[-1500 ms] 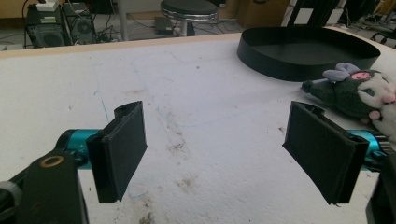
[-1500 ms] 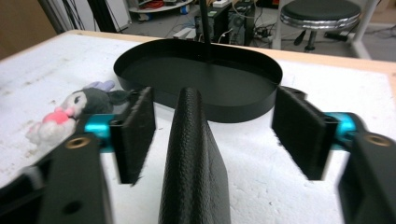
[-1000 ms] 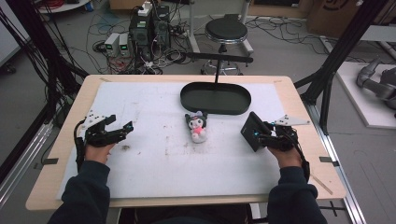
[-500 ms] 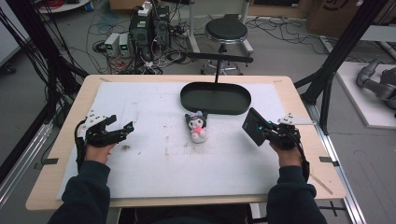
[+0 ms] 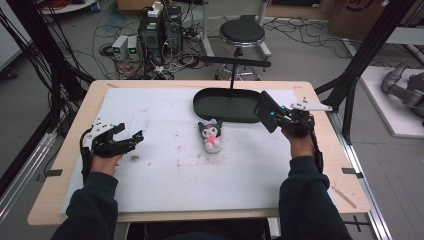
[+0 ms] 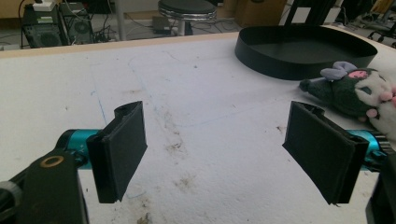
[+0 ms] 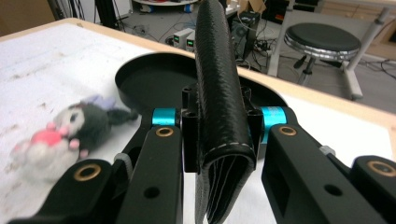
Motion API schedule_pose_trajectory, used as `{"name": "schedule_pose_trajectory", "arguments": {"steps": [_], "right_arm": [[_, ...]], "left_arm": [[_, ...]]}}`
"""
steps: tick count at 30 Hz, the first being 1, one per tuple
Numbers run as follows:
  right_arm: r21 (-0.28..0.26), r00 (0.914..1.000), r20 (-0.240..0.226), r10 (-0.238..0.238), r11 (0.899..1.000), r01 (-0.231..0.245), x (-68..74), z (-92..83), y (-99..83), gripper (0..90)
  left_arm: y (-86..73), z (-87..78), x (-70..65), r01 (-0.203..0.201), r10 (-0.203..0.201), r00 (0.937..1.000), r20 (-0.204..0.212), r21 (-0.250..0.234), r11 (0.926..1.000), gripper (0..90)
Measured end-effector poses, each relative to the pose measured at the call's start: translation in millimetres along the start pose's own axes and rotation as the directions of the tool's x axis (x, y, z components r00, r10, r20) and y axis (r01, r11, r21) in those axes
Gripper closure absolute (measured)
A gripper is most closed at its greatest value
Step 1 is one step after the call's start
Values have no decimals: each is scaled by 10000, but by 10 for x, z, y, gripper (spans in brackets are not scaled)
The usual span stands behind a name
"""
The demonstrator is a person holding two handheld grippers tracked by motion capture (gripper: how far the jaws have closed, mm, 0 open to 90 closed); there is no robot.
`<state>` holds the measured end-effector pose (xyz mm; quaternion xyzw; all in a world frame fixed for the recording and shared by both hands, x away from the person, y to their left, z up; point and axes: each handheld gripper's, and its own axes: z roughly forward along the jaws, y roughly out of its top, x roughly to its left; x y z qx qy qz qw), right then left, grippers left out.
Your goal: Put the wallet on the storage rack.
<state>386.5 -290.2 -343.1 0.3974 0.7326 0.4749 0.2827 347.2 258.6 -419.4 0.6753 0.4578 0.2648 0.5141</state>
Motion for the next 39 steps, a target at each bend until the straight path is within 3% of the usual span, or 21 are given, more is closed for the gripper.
{"name": "schedule_pose_trajectory", "arguments": {"steps": [6,15,19,23,24,25,27,31,34,39], "right_arm": [[79,9999,-146,-5,10000,6,1,240,185,769],[205,9995,-203,-248,9995,252,82,557,270,769],[431,9990,91,-439,9981,435,98,739,260,768],[838,9937,816,-766,9940,697,60,949,243,768],[838,9937,816,-766,9940,697,60,949,243,768],[1122,9896,1172,-840,9912,709,20,1050,244,768],[1135,9844,1517,-894,9909,725,-16,1140,229,768],[1609,9775,1799,-1103,9836,814,-45,1314,186,768],[2030,9656,2259,-1290,9757,828,-42,1422,130,769],[2093,9463,3016,-1164,9764,534,-28,1526,67,770]], "left_arm": [[1,-4,2,-7,7,10000,10,-30,10000,205],[1,-4,5,23,-23,10000,55,-42,10000,205],[3,-9,4,-8,8,10000,56,-41,10000,205],[2,-10,6,-2,2,10000,53,-44,10000,205],[2,-9,4,11,-10,10000,69,-47,10000,205],[0,-9,7,12,-12,10000,57,-20,10000,205],[-2,-9,11,19,-19,10000,38,-6,10000,206],[-7,-17,21,42,-42,10000,42,-53,10000,205],[-11,-23,27,85,-85,10000,8,-83,9999,205],[-11,-28,22,104,-104,9999,49,-86,9999,205]]}}
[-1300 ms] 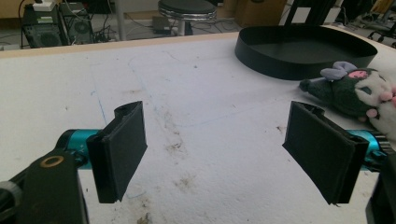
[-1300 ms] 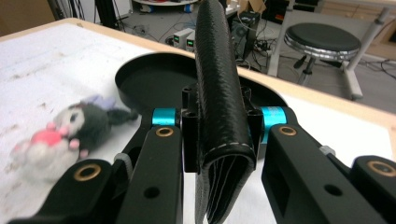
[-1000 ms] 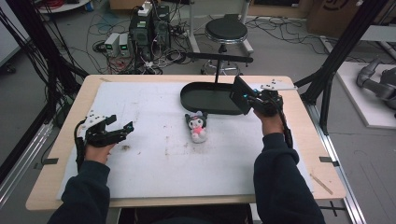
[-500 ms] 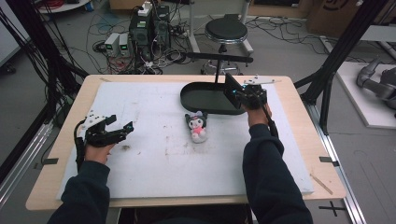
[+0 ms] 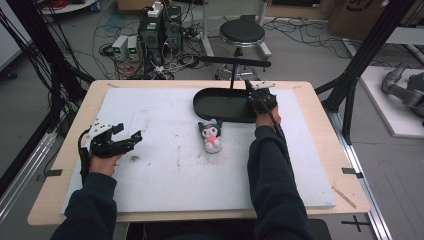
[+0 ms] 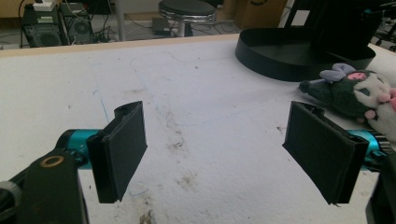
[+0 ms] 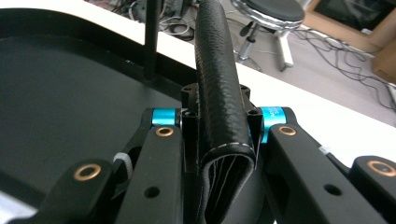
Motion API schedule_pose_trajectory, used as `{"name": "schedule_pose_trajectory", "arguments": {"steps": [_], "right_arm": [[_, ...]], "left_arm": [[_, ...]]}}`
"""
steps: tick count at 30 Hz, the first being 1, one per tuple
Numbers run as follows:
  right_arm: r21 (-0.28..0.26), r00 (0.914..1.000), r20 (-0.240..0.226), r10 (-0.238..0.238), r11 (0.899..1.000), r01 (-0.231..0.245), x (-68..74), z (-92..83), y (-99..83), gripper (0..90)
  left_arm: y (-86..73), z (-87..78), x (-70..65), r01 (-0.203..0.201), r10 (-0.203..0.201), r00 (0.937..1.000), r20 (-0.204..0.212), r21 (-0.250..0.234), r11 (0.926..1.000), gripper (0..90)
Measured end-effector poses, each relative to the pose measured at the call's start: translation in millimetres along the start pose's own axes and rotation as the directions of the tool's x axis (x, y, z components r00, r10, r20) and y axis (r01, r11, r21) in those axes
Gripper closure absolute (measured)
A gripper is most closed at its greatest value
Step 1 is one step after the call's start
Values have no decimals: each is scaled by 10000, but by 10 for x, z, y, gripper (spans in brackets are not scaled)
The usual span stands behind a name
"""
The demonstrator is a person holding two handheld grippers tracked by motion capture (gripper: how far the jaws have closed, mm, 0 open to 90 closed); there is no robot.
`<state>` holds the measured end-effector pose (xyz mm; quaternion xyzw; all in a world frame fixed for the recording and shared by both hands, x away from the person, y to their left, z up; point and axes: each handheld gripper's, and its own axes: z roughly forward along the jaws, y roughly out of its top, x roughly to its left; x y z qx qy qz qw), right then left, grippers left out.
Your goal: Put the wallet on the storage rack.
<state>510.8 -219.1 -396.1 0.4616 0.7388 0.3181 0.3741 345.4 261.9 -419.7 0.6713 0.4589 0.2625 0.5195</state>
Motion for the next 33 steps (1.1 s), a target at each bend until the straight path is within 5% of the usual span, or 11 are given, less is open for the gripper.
{"name": "schedule_pose_trajectory", "arguments": {"steps": [7,12,14,15,17,18,23,29,33], "right_arm": [[77,9961,651,-597,9982,593,153,92,47,769],[-184,9982,-223,-548,9984,544,263,171,58,732],[-390,9984,-417,-386,9986,369,289,183,51,614],[-519,9964,-849,86,9986,-130,276,191,48,518],[-736,9875,-1416,693,9940,-803,268,192,51,416],[-736,9875,-1416,693,9940,-803,268,192,51,416],[-961,9613,-2431,1296,9829,-1568,151,84,85,380],[-1117,9406,-3119,1343,9779,-1766,-67,-162,132,374],[-525,9296,-3556,964,9910,-1228,-184,-377,114,311]], "left_arm": [[-3,-8,9,36,-35,10000,21,-46,10000,205],[-4,-7,20,59,-59,10000,18,-51,10000,205],[-4,-9,17,53,-53,10000,4,-34,10000,205],[-3,-10,12,39,-38,10000,22,-56,10000,205],[-3,-10,10,33,-33,10000,21,-77,10000,205],[-3,-10,10,33,-33,10000,21,-77,10000,205],[-3,-14,6,23,-23,10000,38,-42,10000,205],[-3,-6,-5,-27,28,10000,72,-42,10000,205],[-4,-5,-7,1,-1,10000,97,-56,10000,205]]}}
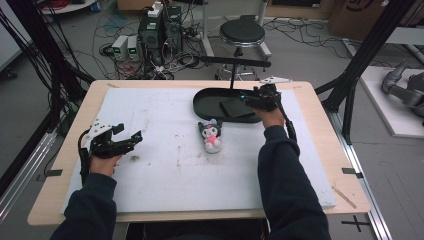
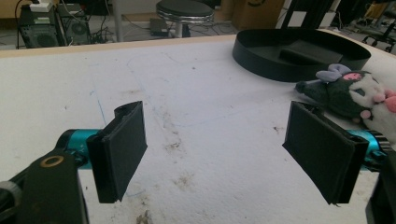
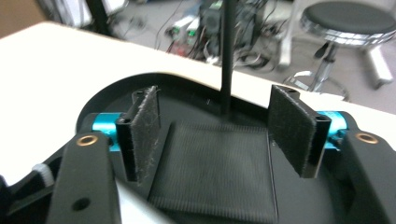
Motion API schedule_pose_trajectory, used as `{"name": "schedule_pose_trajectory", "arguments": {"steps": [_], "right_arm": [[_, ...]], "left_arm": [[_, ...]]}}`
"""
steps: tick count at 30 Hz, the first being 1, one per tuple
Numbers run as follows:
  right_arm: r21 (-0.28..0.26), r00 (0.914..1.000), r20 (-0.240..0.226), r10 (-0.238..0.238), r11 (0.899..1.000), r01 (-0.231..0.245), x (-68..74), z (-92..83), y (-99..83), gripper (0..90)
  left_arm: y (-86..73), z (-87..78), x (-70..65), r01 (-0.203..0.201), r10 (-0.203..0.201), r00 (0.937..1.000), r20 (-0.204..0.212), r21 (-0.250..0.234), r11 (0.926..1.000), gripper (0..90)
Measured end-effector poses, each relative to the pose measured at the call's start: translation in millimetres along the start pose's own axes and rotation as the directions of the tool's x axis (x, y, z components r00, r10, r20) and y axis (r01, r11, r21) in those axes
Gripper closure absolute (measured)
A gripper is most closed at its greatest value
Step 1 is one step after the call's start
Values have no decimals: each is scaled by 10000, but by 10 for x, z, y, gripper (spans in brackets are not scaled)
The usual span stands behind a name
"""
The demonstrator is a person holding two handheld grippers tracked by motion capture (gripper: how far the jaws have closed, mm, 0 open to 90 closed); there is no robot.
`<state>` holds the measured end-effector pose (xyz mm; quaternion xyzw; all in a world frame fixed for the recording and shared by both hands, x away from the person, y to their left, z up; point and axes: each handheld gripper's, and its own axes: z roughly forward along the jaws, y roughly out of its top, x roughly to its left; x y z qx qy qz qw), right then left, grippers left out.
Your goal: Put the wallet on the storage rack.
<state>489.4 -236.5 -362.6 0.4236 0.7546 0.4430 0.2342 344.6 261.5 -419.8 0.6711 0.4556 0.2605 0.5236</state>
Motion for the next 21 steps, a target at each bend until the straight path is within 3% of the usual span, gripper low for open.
{"name": "schedule_pose_trajectory", "arguments": {"steps": [3,6,7,12,13,18,21], "right_arm": [[650,9987,-275,-424,9969,441,12,-195,-50,238],[388,9964,-221,-817,9958,825,57,-409,-256,233],[639,9965,-260,-792,9947,807,60,-464,-319,215],[429,9961,-260,-842,9954,852,79,-711,-605,215],[315,9957,-157,-916,9953,921,87,-828,-730,214],[201,9921,323,-1212,9925,1206,112,-963,-924,214],[291,9909,400,-1286,9914,1275,117,-972,-937,214]], "left_arm": [[4,-2,-7,119,-118,9999,92,-81,9999,205],[6,-12,-10,187,-185,9998,122,-149,9997,204],[6,-12,-10,187,-185,9998,122,-149,9997,203],[6,-12,-13,228,-225,9996,169,-175,9996,203],[7,-12,-18,227,-223,9996,198,-208,9995,203],[9,-9,-17,196,-194,9998,98,-157,9997,204],[11,-11,-30,171,-170,9998,52,-184,9997,203]]}}
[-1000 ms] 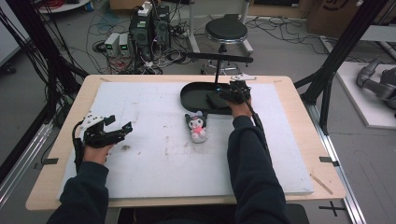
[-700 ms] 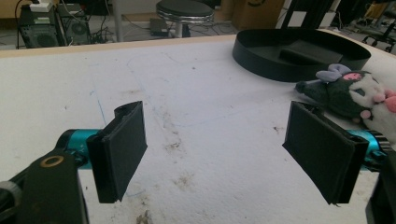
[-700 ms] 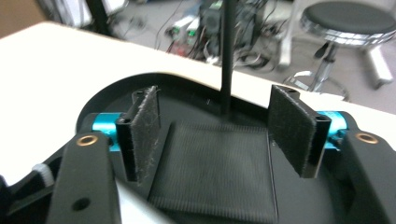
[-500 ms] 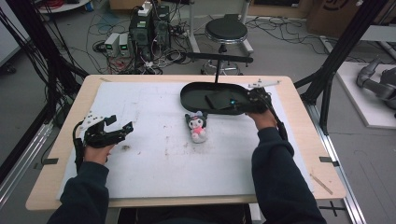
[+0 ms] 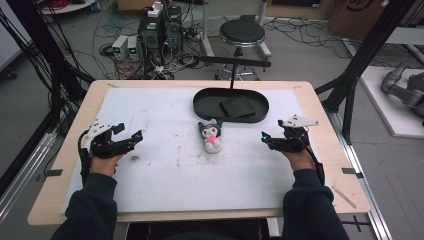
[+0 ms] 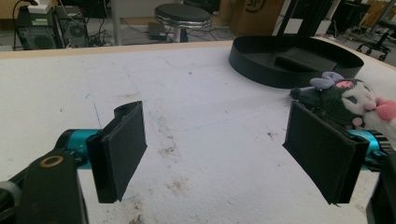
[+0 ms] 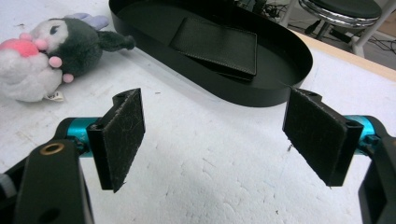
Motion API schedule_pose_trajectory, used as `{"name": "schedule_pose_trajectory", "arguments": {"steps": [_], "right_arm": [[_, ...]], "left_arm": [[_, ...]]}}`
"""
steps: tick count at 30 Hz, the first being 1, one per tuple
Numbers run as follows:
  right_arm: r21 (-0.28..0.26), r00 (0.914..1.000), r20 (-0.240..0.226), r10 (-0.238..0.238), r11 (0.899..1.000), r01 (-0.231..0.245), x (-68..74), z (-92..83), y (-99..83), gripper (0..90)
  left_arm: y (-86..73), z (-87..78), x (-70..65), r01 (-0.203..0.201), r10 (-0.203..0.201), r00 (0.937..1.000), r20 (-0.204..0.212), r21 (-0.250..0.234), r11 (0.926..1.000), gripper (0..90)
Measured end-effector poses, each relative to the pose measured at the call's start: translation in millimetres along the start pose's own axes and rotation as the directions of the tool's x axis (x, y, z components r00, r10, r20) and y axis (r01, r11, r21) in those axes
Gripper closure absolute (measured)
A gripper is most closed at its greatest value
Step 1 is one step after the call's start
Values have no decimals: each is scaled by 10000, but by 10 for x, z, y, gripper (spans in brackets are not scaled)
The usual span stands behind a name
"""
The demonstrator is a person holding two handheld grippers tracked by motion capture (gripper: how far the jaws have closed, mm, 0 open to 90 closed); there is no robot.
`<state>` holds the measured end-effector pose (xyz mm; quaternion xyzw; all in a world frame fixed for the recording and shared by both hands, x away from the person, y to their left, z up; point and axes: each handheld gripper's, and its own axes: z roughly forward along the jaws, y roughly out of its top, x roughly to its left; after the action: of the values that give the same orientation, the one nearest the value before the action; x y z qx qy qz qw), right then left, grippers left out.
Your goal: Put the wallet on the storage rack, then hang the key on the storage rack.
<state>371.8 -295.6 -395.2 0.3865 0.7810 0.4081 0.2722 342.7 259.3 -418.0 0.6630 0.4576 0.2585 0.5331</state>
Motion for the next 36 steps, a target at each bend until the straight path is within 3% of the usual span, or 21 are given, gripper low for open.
{"name": "schedule_pose_trajectory", "arguments": {"steps": [13,23,31,36], "right_arm": [[-237,9997,95,210,9995,-208,75,20,37,213],[-340,9980,-613,142,9993,-163,283,130,120,212],[-79,9883,-1456,-463,9989,456,700,348,246,213],[184,9824,-1758,-634,9975,677,853,483,308,213]], "left_arm": [[-1,2,9,9,-9,10000,18,-28,10000,204],[-4,-16,-3,-117,117,9999,-109,24,9999,204],[-6,-33,-29,-234,236,9996,-139,97,9997,207],[-10,-25,-18,-189,190,9998,-91,100,9998,208]]}}
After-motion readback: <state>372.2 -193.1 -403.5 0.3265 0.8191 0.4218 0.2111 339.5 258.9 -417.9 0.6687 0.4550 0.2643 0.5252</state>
